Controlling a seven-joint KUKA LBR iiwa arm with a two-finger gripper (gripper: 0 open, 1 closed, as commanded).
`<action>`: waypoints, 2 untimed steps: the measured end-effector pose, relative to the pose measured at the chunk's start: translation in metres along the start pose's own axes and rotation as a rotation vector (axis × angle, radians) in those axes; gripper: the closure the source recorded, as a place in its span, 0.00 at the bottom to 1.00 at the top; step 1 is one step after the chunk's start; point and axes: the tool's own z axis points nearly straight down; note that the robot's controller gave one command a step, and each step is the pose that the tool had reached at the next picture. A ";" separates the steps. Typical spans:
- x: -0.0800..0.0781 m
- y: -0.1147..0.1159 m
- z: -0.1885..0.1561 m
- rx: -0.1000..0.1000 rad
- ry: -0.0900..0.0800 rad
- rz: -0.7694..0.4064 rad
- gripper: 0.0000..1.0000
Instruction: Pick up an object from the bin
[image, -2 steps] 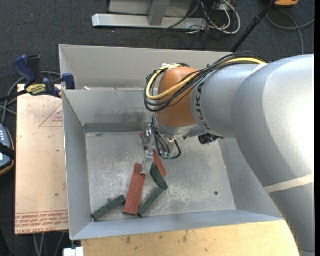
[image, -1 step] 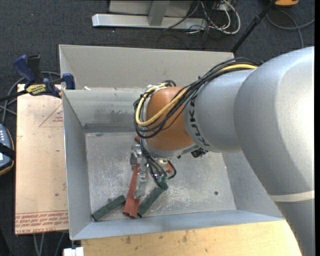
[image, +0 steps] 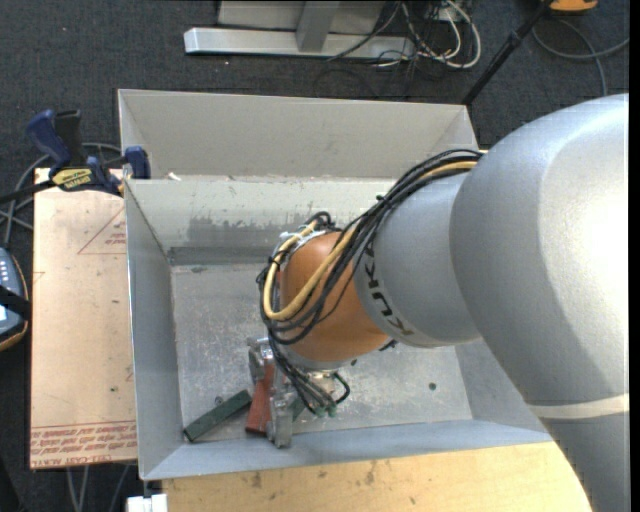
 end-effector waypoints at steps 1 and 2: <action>-0.006 0.001 -0.006 -0.004 -0.016 0.002 1.00; 0.000 0.000 0.000 -0.001 0.000 0.002 0.00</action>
Offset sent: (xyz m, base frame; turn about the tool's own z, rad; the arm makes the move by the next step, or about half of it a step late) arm 0.0000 0.0000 0.0000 0.0000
